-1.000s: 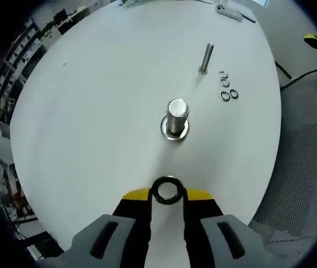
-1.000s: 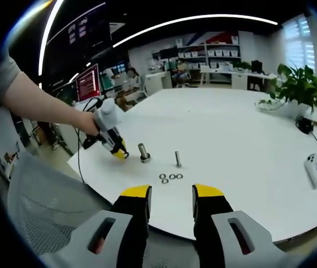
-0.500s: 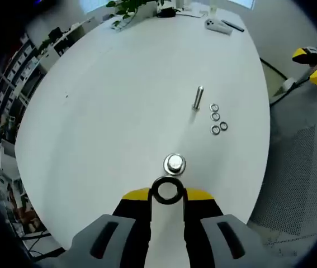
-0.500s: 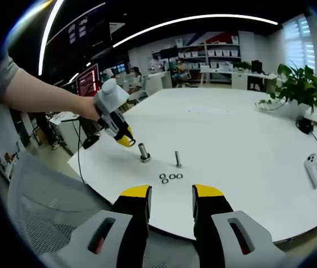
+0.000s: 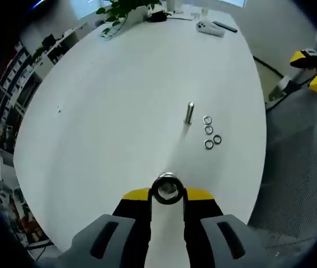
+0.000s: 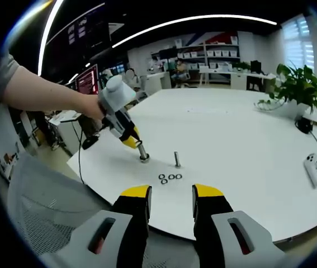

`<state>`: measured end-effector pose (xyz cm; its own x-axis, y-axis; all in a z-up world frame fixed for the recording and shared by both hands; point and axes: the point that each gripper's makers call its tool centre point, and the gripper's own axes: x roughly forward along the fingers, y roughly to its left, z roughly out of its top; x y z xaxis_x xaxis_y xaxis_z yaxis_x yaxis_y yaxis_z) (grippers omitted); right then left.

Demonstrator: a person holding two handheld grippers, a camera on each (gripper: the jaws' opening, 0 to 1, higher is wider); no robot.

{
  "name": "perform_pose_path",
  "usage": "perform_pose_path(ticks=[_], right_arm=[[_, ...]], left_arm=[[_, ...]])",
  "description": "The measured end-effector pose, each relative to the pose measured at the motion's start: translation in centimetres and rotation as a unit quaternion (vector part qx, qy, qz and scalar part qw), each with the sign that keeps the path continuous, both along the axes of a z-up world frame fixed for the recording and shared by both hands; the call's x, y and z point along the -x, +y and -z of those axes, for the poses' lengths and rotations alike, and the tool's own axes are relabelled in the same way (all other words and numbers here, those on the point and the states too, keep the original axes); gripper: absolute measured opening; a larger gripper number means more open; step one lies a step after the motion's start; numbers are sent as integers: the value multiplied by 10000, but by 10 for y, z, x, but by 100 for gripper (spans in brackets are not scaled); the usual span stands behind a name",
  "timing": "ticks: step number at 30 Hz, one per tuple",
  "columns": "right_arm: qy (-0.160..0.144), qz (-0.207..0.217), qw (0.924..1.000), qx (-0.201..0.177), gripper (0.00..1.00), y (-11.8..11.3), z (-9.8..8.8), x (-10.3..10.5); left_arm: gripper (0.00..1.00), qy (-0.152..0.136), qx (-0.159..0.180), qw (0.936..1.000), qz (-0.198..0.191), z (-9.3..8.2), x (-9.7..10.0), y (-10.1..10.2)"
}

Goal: Place the washer onto the threaded stud by aligning its center hole with the stud, sliding it down to the base, and recovering from edge contact or off-axis alignment until the washer reaches the visible bottom stop.

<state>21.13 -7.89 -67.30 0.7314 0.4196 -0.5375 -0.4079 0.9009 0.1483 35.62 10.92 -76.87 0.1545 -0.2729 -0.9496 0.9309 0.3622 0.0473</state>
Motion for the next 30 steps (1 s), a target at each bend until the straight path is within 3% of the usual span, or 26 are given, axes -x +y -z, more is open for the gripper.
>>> perform_pose_path(ticks=[13,23,30], right_arm=[[15,22,10000,31,31,-1,1,0],[47,59,10000,57,31,-3,2,0],[56,51,9999,77,31,-3,3,0]], left_arm=[[19,33,-356,9990,269,18,-1,-2],[19,194,-529,9981,266,44,0,-2],[19,263,-571,9977,252,52,0,-1]])
